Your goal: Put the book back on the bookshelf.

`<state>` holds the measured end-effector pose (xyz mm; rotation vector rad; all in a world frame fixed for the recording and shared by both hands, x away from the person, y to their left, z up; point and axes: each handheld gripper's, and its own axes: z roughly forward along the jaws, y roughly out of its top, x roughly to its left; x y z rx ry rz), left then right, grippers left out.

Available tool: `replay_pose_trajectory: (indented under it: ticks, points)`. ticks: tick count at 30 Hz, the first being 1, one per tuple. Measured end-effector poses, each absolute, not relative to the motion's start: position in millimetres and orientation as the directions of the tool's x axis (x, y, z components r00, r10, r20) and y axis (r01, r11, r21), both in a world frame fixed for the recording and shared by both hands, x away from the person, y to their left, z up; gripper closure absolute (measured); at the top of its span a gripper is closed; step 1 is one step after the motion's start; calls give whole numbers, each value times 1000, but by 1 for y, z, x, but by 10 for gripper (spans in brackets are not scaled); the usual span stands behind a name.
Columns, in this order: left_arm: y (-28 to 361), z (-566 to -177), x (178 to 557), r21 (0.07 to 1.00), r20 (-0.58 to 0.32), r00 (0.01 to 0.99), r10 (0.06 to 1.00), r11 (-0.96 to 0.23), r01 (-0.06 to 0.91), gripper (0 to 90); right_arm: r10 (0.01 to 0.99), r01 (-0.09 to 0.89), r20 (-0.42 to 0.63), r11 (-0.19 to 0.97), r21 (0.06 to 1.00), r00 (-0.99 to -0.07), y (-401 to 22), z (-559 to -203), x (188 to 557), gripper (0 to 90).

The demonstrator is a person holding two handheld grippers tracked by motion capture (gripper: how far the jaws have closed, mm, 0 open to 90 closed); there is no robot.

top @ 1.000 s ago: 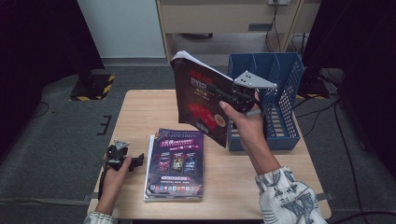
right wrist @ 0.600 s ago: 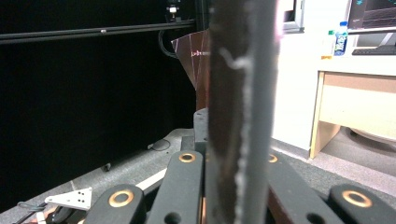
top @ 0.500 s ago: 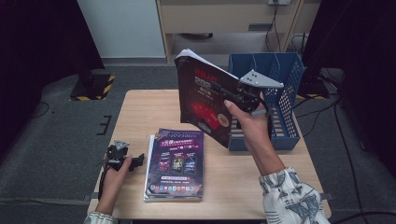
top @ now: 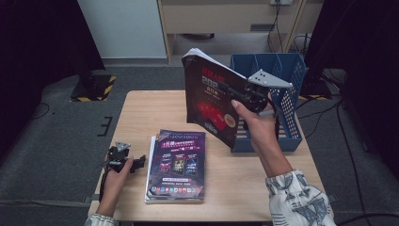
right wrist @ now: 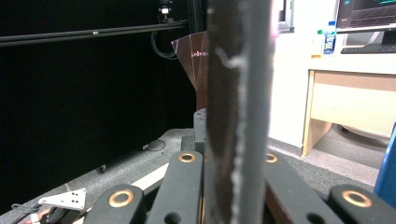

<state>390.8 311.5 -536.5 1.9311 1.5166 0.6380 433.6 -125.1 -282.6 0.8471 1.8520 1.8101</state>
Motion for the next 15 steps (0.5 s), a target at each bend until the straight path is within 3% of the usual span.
replay_pose_trajectory:
  ticks: [15]
  points:
    - [311,-537,391,707,9,235,972,-173,686,37,677,138,126,-37,990,-725,-132,-279,432,863]
